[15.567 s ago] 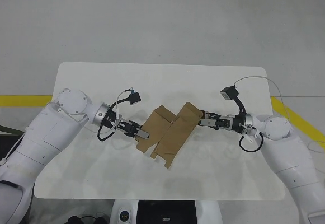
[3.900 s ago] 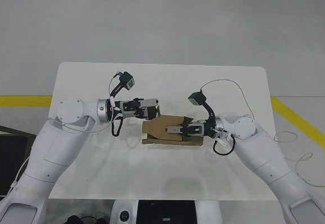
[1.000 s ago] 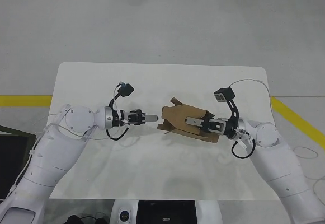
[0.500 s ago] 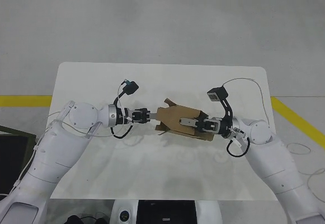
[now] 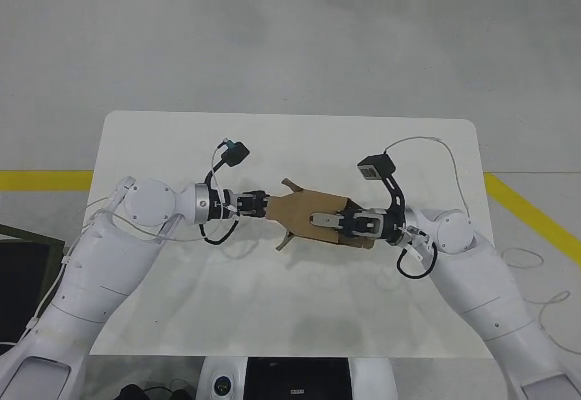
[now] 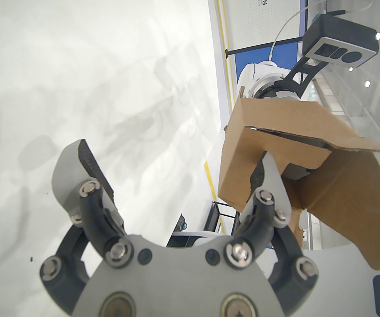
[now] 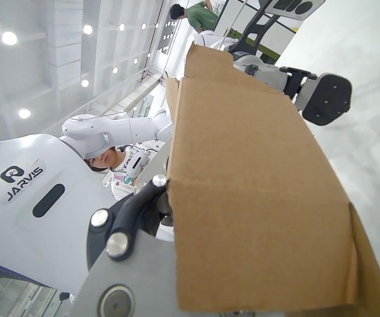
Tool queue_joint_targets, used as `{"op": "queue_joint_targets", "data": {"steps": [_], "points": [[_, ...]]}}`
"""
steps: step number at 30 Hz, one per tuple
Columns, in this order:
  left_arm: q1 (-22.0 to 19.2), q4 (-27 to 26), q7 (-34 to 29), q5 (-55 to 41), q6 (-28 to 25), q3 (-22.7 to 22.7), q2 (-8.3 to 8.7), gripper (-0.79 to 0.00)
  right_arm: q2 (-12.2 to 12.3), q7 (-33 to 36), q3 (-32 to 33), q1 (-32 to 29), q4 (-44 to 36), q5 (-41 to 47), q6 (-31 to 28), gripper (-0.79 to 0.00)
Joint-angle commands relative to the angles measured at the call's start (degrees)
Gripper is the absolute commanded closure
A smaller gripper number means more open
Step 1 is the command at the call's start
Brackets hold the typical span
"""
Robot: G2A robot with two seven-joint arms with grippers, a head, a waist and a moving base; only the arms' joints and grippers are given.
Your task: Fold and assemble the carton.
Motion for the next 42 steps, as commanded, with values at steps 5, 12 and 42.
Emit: {"op": "queue_joint_targets", "data": {"steps": [5, 12, 42], "points": [[-0.2, 0.8, 0.3, -0.4, 0.3, -0.1, -0.08, -0.785, -0.3, 0.5, -0.5, 0.5, 0.3, 0.4, -0.1, 0.000], [-0.3, 0.9, 0.3, -0.8, 0.5, 0.0, -0.19, -0.785, -0.8, 0.6, -1.2, 0.8, 0.3, 0.7, -0.4, 0.000], [4.9, -3.8, -3.2, -0.5, 1.9, -2.1, 0.87, -0.785, -0.5, -8.3, 3.8, -1.4, 1.7, -5.7, -0.2, 0.000]]}}
